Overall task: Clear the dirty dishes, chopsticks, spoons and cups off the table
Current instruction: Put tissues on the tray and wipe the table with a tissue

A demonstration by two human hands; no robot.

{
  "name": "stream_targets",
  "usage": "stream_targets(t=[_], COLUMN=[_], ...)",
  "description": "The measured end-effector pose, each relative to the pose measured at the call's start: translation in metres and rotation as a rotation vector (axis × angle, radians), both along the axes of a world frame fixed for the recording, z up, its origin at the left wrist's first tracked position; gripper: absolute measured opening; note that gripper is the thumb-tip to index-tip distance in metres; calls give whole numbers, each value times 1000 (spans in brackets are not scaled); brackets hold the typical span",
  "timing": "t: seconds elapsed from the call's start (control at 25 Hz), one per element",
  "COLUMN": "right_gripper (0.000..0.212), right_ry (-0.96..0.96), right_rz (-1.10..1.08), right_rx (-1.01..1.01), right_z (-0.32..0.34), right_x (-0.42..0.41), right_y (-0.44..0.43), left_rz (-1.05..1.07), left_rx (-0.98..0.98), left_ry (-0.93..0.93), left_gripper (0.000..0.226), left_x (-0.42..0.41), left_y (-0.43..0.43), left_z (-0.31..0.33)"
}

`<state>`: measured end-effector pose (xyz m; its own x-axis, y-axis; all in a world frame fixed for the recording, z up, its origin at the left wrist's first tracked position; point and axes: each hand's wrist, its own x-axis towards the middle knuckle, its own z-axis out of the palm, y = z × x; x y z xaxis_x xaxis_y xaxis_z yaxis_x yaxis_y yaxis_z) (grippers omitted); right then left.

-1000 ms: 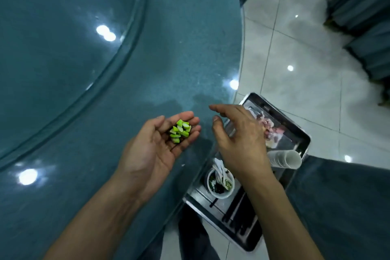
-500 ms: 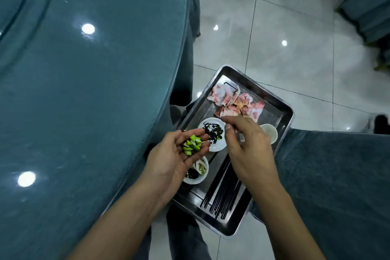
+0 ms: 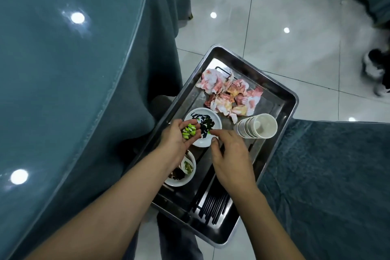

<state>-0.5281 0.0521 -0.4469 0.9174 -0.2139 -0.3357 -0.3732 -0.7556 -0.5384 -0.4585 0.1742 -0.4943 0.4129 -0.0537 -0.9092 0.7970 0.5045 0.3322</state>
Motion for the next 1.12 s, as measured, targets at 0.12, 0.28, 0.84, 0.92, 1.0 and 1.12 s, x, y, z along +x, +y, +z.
stream_targets(t=[0.12, 0.28, 0.84, 0.92, 1.0, 1.12], right_gripper=[32, 33, 34, 34, 32, 30], right_ry=[18, 59, 39, 22, -6, -56], right_rz=[-23, -25, -36, -26, -8, 18], right_rx=[-22, -32, -41, -44, -43, -44], right_z=[-26, -43, -34, -24, -10, 18], right_x=[2, 5, 9, 13, 17, 25], right_y=[-5, -11, -16, -11, -4, 8], left_rz=[-71, -102, -309, -382, -414, -351], left_rx=[64, 118, 100, 160, 218, 239], left_ry=[5, 39, -89, -189, -279, -337], left_gripper=[49, 43, 35, 27, 26, 29], left_x=[3, 4, -4, -8, -13, -17], left_y=[-12, -18, -19, -10, 2, 21], left_z=[-23, -49, -3, 14, 33, 68])
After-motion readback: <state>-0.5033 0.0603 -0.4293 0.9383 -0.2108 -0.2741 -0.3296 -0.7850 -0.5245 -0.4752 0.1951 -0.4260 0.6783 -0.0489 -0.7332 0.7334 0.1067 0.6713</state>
